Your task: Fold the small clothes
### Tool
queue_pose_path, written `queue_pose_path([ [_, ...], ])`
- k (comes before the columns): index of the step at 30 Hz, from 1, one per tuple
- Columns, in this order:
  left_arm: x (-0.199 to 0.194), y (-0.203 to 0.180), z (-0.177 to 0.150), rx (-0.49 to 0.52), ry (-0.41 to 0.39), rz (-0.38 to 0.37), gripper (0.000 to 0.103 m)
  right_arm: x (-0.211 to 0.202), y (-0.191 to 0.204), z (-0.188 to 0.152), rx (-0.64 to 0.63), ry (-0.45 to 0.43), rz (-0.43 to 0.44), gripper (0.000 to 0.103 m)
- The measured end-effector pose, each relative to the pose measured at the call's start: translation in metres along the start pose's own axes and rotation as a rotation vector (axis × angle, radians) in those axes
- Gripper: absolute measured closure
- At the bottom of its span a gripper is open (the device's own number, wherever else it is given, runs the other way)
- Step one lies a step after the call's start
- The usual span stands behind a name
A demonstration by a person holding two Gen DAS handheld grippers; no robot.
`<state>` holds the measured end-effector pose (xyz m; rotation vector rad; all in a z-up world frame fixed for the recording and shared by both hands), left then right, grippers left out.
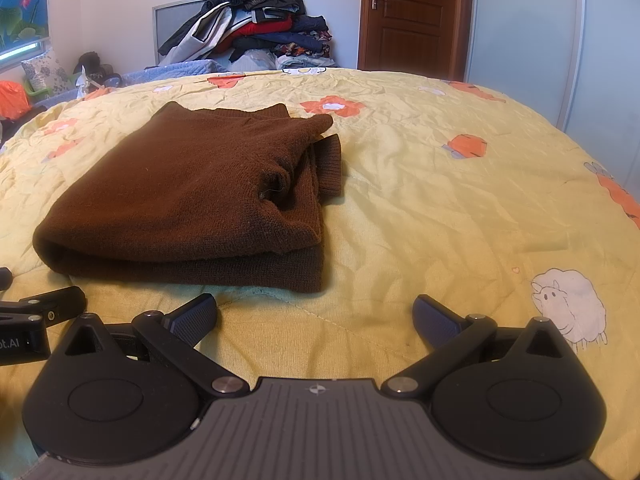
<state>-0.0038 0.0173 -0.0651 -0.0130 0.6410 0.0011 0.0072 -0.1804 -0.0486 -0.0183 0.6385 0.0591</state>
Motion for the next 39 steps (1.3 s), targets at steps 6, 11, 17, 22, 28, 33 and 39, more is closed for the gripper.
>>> queue_pose_path([
  [6, -0.0009, -0.0003, -0.0003, 0.002, 0.001, 0.001, 0.0, 0.0, 0.0, 0.0, 0.0, 0.0, 0.0, 0.0],
  [11, -0.0014, -0.0007, -0.0003, 0.0, 0.001, 0.0, 0.0, 0.0, 0.0001, 0.0, 0.0, 0.0, 0.0, 0.0],
  [17, -0.0012, -0.0005, -0.0003, 0.0, 0.001, 0.0, 0.0, -0.0002, 0.0001, 0.0, 0.0, 0.0, 0.0, 0.0],
  [22, -0.002, -0.001, 0.0, -0.007, 0.005, 0.001, 0.0, -0.0003, 0.0002, -0.0001, 0.0, 0.0, 0.0, 0.0],
  [28, -0.0014, 0.0003, 0.0008, -0.006, 0.018, 0.004, 0.0, -0.0005, 0.0005, -0.0002, 0.0, 0.0, 0.0, 0.0],
  [33, 0.0007, 0.0018, 0.0031, -0.029, 0.047, 0.02, 0.0, -0.0005, 0.0003, -0.0001, 0.0, 0.0, 0.0, 0.0],
  [39, 0.0011, 0.0013, 0.0033, -0.032, 0.035, 0.046, 0.0, -0.0006, 0.0004, -0.0001, 0.0, 0.0, 0.0, 0.0],
])
Point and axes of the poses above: each gripper's, at about its wrist camera, not at the fingertips, and x roughly the way its jaws point, y to its left, z to its top, the point moved 10 cm from there along x, roughly the way its jaws point, and after that the axes turned 3 degrees about -y, right-handed, at the moved point
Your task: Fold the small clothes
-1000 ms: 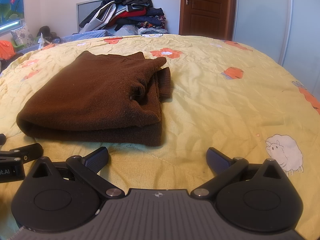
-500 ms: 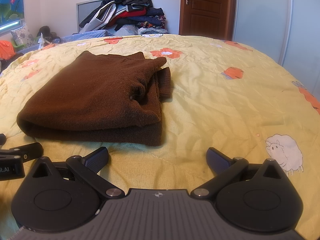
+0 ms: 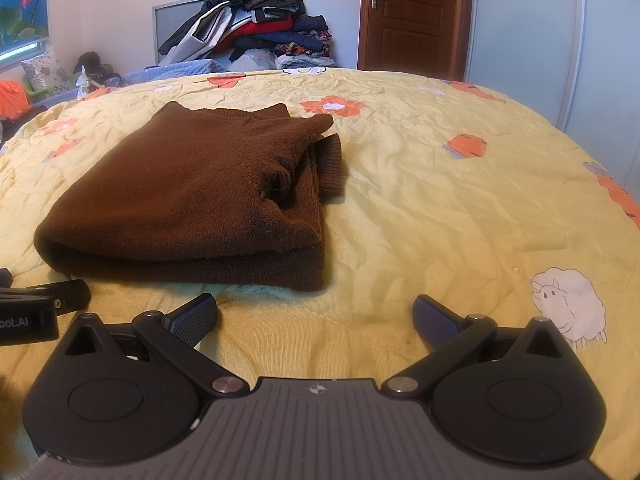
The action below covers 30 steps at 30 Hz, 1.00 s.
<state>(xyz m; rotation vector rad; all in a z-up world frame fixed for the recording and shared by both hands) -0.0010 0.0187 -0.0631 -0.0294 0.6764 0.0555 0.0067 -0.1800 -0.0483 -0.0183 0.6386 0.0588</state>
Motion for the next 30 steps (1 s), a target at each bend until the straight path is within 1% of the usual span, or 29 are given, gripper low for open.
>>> queue_pose_path([
  [28, -0.0002, 0.0028, 0.0024, 0.011, 0.02, -0.023, 0.0, -0.0003, 0.0, 0.0002, -0.001, 0.0, 0.0, 0.0],
  [30, -0.0022, 0.0026, 0.0029, 0.005, 0.008, -0.038, 0.0, -0.0003, 0.0, 0.0004, -0.001, 0.001, 0.0, 0.0],
])
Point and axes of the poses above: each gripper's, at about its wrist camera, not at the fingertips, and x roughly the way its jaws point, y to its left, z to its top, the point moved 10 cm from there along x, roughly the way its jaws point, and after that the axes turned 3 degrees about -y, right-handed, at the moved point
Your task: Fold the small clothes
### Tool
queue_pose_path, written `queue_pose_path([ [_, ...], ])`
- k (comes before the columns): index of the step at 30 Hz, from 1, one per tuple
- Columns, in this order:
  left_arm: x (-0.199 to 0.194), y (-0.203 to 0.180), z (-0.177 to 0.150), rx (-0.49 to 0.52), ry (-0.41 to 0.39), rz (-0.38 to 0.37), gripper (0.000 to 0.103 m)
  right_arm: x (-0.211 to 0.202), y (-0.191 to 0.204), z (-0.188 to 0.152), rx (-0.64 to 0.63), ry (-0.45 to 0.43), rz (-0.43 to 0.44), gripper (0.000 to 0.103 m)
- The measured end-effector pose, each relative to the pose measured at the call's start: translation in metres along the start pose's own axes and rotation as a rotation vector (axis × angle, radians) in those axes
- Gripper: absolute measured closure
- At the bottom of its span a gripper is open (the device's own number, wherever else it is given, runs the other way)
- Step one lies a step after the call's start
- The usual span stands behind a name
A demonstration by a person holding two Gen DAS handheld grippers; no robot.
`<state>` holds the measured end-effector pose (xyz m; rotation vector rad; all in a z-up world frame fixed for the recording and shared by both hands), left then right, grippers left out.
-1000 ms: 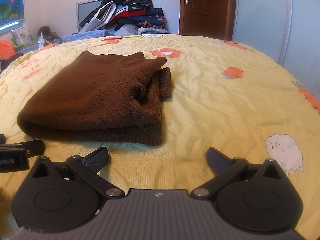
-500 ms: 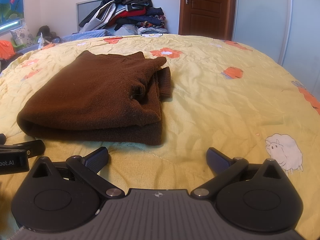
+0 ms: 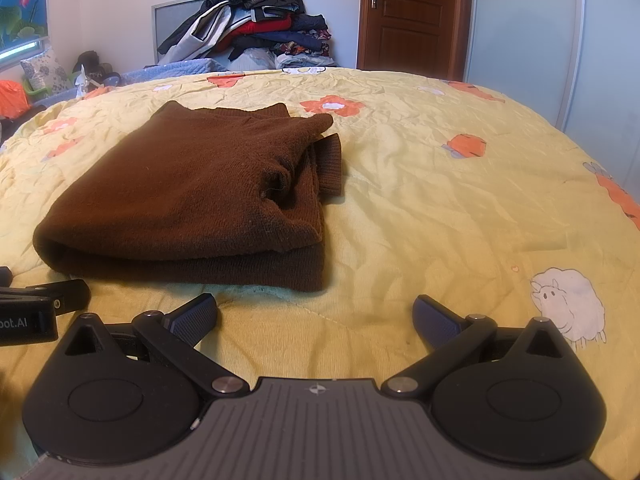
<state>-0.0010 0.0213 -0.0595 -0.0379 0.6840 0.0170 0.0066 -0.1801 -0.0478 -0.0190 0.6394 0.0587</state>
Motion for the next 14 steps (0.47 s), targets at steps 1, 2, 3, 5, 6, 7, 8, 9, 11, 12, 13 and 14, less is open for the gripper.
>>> queue_pose_path([
  [1, -0.002, 0.001, 0.001, -0.006, -0.007, 0.002, 0.0, 0.0, 0.0, 0.0, 0.0, 0.001, 0.001, 0.0],
  [2, -0.006, 0.003, 0.002, -0.011, -0.021, 0.011, 0.0, -0.001, 0.0, 0.0, -0.002, 0.005, 0.005, 0.0],
  [3, -0.013, 0.004, 0.006, -0.017, -0.048, 0.013, 0.0, -0.001, 0.001, 0.001, -0.001, 0.014, 0.013, 0.0],
  [5, -0.024, 0.006, 0.015, -0.026, -0.089, 0.017, 0.0, -0.006, 0.0, 0.007, 0.044, 0.016, 0.04, 0.0],
  [6, -0.028, 0.006, 0.019, -0.032, -0.098, 0.016, 0.0, -0.01, 0.0, 0.011, 0.076, 0.001, 0.059, 0.0],
  [7, -0.031, 0.007, 0.023, -0.039, -0.101, 0.014, 0.0, -0.014, -0.001, 0.016, 0.1, -0.011, 0.068, 0.0],
  [8, -0.033, 0.007, 0.027, -0.043, -0.102, 0.011, 0.0, -0.016, 0.0, 0.02, 0.106, -0.019, 0.07, 0.0],
  [9, -0.035, 0.006, 0.029, -0.04, -0.105, 0.008, 0.0, -0.018, 0.001, 0.023, 0.095, -0.022, 0.065, 0.0],
  [11, -0.039, 0.005, 0.032, -0.029, -0.113, 0.009, 0.0, -0.019, 0.001, 0.029, 0.065, -0.033, 0.05, 0.0],
  [12, -0.04, 0.004, 0.033, -0.023, -0.112, -0.001, 0.0, -0.019, 0.002, 0.03, 0.055, -0.031, 0.048, 0.0],
  [13, -0.04, 0.003, 0.033, -0.019, -0.108, -0.007, 0.0, -0.019, 0.003, 0.03, 0.049, -0.024, 0.05, 0.0],
  [14, -0.039, 0.003, 0.033, -0.017, -0.104, -0.011, 0.0, -0.018, 0.004, 0.031, 0.045, -0.018, 0.054, 0.0],
])
Point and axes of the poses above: each gripper's, at about its wrist camera, not at the fingertips, and x roughly the way its jaws point, y to its left, z to its top, the point moved 10 cm from there along x, roughly the way its jaws point, and after that the axes turned 3 degrees about -y, right-handed, at the moved point
